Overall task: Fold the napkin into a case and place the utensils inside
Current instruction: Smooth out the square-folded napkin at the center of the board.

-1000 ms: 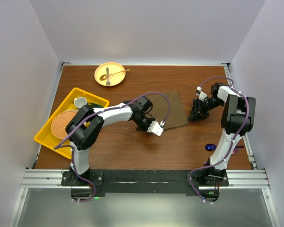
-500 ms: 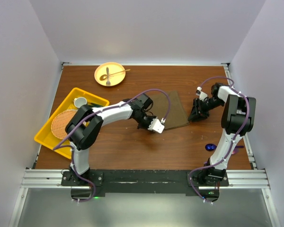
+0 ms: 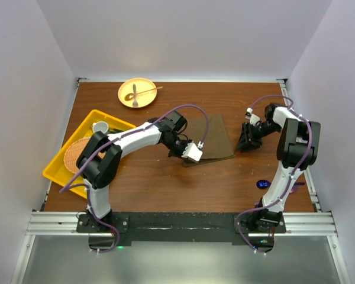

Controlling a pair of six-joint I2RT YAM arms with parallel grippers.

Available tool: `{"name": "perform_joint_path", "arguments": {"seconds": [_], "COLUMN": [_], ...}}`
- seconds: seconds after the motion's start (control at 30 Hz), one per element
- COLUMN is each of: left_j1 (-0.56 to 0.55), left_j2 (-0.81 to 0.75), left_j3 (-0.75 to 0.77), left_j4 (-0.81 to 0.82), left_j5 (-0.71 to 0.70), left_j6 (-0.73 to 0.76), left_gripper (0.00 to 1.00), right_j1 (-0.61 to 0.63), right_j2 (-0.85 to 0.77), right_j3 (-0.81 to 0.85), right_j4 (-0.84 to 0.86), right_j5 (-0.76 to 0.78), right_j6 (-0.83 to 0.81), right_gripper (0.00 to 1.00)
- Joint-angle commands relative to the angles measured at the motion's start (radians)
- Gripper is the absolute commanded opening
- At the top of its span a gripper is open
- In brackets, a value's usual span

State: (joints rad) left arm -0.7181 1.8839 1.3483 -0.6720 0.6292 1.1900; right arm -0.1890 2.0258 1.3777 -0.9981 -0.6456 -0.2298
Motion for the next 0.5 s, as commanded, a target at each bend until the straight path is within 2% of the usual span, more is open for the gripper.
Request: {"name": "perform_joint_path", "arguments": {"seconds": [0.0, 0.07, 0.1, 0.13, 0.17, 0.27, 0.37, 0.47], "left_j1": [0.003, 0.002, 0.002, 0.0, 0.0, 0.002, 0.034, 0.101], "left_j2": [0.0, 0.012, 0.017, 0.021, 0.029, 0.027, -0.015, -0.065], "left_j3": [-0.015, -0.028, -0.031, -0.029, -0.026, -0.009, -0.011, -0.008], "left_j4": [-0.002, 0.017, 0.022, 0.029, 0.04, 0.041, 0.058, 0.132], "left_j5": [0.05, 0.044, 0.043, 0.043, 0.047, 0.055, 0.108, 0.191], "left_j6": [0.016, 0.023, 0.02, 0.007, -0.003, -0.038, -0.11, -0.286], "left_gripper": [0.0, 0.01, 0.06, 0.15, 0.32, 0.48, 0.52, 0.52], "right_j1": [-0.004, -0.004, -0.004, -0.004, -0.004, -0.004, -0.003, 0.009], "right_j2": [-0.013, -0.015, -0.013, -0.013, -0.012, -0.006, 0.008, 0.011], "right_j3": [0.046, 0.049, 0.052, 0.053, 0.058, 0.081, 0.125, 0.172], "right_j4": [-0.027, -0.033, -0.034, -0.036, -0.042, -0.054, -0.056, -0.045], "right_j5": [-0.016, -0.02, -0.023, -0.032, -0.038, -0.071, -0.118, -0.192], "right_j6": [-0.02, -0.026, -0.026, -0.026, -0.031, -0.042, -0.043, -0.033], "right_gripper": [0.44, 0.45, 0.45, 0.45, 0.45, 0.45, 0.45, 0.45]}}
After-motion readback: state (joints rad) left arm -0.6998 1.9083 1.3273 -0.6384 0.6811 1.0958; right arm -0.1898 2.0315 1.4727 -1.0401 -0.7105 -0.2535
